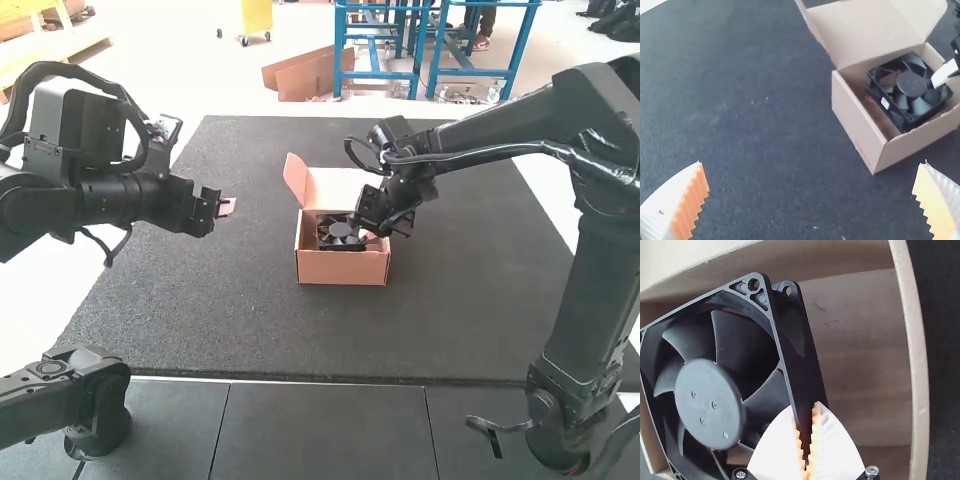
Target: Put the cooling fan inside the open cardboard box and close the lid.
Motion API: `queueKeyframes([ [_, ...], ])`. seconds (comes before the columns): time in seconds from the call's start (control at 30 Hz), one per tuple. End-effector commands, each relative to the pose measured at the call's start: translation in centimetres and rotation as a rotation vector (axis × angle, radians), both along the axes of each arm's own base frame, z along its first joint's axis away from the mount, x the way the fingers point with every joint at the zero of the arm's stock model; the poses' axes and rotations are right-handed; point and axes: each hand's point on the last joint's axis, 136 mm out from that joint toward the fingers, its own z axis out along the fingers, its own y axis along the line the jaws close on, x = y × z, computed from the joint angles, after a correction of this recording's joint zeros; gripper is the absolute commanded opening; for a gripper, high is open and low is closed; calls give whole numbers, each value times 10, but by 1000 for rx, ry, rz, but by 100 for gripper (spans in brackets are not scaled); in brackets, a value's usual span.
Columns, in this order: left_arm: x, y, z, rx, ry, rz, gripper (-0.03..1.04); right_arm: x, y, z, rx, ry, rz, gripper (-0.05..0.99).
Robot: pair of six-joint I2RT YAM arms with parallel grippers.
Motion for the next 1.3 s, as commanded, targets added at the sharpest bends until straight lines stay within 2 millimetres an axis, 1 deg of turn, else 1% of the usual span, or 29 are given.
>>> queueKeyframes([
  [0.0,0,-3,15,-25,-30,-10,97,0,12,0,10,-14,26,-1],
  [0.03,0,-3,15,-26,-29,-9,97,1,12,0,12,-13,22,2],
  [0.07,0,-3,15,-27,-27,-8,97,1,11,-1,10,-10,21,12],
  [0.17,-1,-3,15,-28,-27,-8,97,7,13,5,15,-26,20,32],
  [0.2,-1,-3,16,-28,-27,-8,97,9,14,8,15,-34,25,40],
  [0.23,-1,-3,16,-28,-27,-8,97,12,15,12,15,-47,33,53],
  [0.27,-1,-3,16,-30,-28,-7,97,14,16,17,18,-57,40,60],
  [0.37,-1,-2,17,-38,-26,-1,97,22,25,39,51,-79,58,68],
  [0.4,-1,-2,18,-40,-27,0,97,25,28,49,69,-90,68,68],
  [0.53,0,-2,19,-41,-23,1,97,50,28,111,166,-186,63,71],
  [0.6,1,-4,16,-50,1,11,97,58,25,142,205,-244,78,77],
  [0.67,3,-4,16,-69,21,27,97,58,21,162,184,-306,144,87],
  [0.7,3,-4,19,-77,19,31,97,56,18,168,163,-331,179,90],
  [0.77,6,-6,28,-103,11,36,97,49,11,178,119,-368,239,90],
  [0.83,9,-8,33,-120,12,41,97,38,1,183,80,-380,283,90],
  [0.93,18,-11,36,-141,36,62,97,22,-21,191,3,-422,329,90],
  [1.0,24,-14,37,-147,48,71,97,12,-34,196,-14,-451,329,90],
  [1.07,30,-16,38,-159,58,82,97,5,-48,203,-40,-505,320,90],
  [1.13,37,-16,36,-151,71,99,97,4,-61,209,-60,-565,281,90],
  [1.2,46,-10,34,-134,76,138,97,1,-73,213,-83,-619,256,90],
  [1.27,54,-4,32,-120,80,174,97,-3,-86,211,-117,-640,236,90],
])
